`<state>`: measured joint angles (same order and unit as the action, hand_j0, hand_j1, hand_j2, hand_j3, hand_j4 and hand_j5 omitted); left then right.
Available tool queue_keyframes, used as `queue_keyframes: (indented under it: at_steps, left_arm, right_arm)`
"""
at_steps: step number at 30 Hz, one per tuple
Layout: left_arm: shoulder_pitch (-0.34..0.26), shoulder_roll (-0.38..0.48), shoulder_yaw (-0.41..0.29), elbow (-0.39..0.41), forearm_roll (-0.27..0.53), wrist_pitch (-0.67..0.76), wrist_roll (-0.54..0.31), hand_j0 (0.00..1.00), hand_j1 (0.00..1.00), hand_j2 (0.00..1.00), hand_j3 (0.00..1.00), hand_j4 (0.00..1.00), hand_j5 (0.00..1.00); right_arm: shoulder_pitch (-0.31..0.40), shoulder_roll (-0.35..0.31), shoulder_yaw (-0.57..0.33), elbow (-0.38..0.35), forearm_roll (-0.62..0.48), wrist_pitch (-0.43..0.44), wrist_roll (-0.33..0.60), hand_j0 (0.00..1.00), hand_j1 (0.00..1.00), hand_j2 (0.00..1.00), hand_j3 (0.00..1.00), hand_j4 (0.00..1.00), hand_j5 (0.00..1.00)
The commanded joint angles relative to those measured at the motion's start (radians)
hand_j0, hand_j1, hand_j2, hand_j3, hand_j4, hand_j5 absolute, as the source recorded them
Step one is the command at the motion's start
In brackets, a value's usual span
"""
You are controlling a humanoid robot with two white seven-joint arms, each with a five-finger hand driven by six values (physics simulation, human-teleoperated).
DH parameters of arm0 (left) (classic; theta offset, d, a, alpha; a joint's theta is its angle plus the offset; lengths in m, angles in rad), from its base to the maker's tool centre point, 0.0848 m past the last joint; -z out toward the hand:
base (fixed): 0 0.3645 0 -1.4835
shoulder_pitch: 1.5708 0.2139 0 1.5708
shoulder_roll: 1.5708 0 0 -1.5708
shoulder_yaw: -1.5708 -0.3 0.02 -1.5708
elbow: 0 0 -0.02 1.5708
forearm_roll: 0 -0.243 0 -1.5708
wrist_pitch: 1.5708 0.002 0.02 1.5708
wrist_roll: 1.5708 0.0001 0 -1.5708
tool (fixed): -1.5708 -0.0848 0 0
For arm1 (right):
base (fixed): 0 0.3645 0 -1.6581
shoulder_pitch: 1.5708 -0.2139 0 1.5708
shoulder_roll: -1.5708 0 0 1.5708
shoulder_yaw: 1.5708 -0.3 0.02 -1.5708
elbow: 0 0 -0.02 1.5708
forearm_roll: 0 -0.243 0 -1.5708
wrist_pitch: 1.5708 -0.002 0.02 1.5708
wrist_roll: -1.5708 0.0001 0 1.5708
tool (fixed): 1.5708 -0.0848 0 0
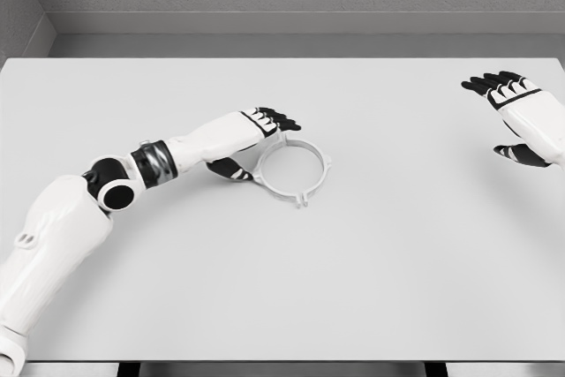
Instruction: Assemble PVC drainage pipe clamps
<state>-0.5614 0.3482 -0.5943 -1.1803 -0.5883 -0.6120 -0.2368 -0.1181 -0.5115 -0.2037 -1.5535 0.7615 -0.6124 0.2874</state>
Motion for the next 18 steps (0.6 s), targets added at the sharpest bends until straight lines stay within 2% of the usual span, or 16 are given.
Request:
queue_keyframes:
  at_steps: [1, 18]
  left_arm:
    - [0.0, -0.003, 0.001, -0.001, 0.007, 0.001, 0.001, 1.0, 1.0, 1.0, 1.0, 1.0, 1.0]
    - [-0.006, -0.032, 0.004, 0.005, -0.015, 0.001, 0.001, 1.0, 1.0, 1.0, 1.0, 1.0, 1.0]
  right_arm:
    - [0.0, -0.001, 0.0, 0.0, -0.007, 0.002, -0.001, 1.0, 1.0, 1.0, 1.0, 1.0, 1.0]
    - [0.0, -0.001, 0.0, 0.0, -0.007, 0.002, -0.001, 1.0, 1.0, 1.0, 1.0, 1.0, 1.0]
